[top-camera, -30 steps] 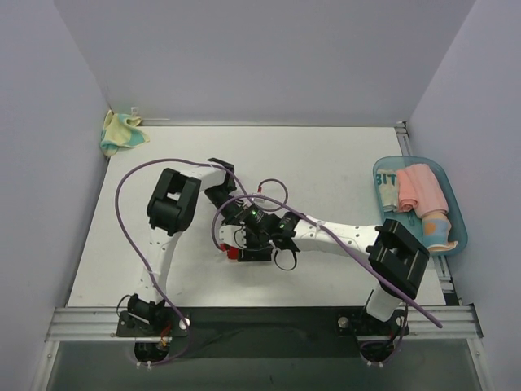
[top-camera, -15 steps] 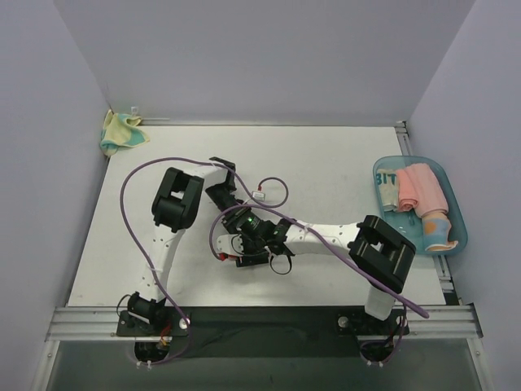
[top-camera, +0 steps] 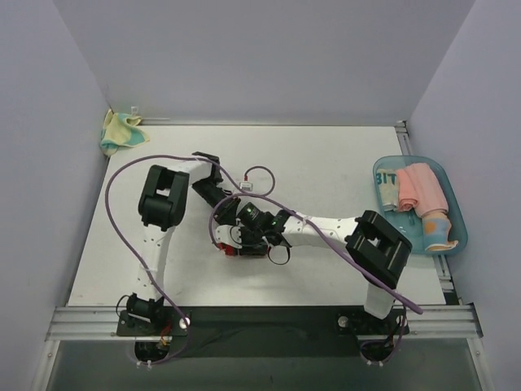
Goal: Roll the towels
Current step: Place the rolled towel into the container, then move the towel to the center of the board
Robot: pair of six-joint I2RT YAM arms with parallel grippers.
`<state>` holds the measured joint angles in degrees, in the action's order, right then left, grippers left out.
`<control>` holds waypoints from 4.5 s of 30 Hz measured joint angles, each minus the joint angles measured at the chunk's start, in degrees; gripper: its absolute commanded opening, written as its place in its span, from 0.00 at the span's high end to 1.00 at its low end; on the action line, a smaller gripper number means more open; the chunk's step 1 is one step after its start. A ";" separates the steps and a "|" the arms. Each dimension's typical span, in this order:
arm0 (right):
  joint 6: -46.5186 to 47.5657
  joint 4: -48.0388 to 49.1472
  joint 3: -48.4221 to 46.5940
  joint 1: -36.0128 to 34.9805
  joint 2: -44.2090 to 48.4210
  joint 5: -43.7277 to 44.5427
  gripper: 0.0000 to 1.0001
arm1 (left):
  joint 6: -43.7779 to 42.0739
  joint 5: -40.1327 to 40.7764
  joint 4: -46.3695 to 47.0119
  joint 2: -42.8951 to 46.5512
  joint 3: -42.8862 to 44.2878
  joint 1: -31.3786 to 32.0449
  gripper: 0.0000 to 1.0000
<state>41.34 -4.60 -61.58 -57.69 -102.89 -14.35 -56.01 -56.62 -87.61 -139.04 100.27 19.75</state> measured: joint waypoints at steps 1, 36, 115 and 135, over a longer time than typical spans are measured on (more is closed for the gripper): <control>-1.07 -0.98 -0.46 0.37 -0.02 -1.07 1.00 | 0.15 0.57 1.33 1.25 -0.44 -1.18 0.53; -7.93 -45.05 -3.91 83.27 35.34 -8.35 1.00 | 25.53 8.44 26.62 50.49 -19.26 2.99 0.02; -11.41 -38.75 -9.84 84.89 19.65 -8.11 0.03 | 36.09 24.52 37.46 46.93 -15.98 -10.03 0.03; -18.67 -42.97 -14.78 53.99 24.57 -2.64 0.00 | 16.50 51.06 53.64 10.40 13.40 -27.78 0.11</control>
<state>22.68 -47.57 -76.36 -3.70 -78.32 -16.99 -39.51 -5.56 -33.98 -128.64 113.67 -8.03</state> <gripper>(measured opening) 0.999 0.904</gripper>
